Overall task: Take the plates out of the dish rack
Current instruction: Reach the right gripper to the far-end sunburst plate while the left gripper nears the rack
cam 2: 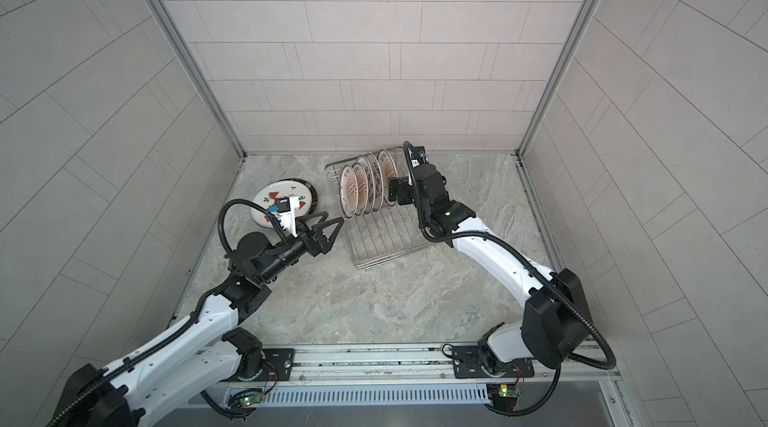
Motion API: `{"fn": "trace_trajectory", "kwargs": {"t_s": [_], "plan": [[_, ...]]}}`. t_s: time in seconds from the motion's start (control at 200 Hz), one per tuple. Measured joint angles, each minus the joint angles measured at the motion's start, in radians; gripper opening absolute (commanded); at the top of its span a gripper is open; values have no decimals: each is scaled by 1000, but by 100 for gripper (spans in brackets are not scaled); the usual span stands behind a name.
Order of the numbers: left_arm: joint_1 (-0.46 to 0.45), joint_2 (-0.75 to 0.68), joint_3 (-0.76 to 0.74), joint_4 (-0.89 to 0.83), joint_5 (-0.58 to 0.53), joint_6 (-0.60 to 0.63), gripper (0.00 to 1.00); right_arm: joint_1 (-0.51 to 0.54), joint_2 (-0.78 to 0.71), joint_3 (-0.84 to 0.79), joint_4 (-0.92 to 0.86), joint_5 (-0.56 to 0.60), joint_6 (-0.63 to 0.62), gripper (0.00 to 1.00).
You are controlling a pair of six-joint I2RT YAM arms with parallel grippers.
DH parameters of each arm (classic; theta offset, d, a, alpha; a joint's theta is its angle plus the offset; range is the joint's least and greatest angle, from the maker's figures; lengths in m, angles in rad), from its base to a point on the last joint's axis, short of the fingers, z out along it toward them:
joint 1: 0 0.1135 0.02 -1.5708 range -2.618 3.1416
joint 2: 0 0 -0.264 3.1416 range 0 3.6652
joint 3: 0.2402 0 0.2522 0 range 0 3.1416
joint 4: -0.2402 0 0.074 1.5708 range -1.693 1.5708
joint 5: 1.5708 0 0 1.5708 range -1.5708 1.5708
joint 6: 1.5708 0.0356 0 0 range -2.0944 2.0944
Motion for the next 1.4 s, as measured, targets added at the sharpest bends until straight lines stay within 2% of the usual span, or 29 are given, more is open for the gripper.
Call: {"fn": "trace_trajectory", "kwargs": {"t_s": [0.225,0.39,0.586,0.736,0.891,1.216,1.401], "plan": [[-61,106,19,12,-8,82,100,-5,124,114,-47,3,-32,91],[-63,167,39,18,-40,104,100,-5,192,178,-76,7,-50,88],[-63,239,53,43,-72,114,100,-5,206,187,-100,3,-75,86],[-63,267,53,72,-80,113,100,1,207,204,-109,16,-95,82],[-63,290,56,108,-80,106,100,4,239,253,-134,33,-108,71],[-63,280,56,126,-134,100,100,35,259,250,-145,31,-134,68],[-63,280,56,132,-146,100,100,56,252,249,-149,-9,-138,51]]}}
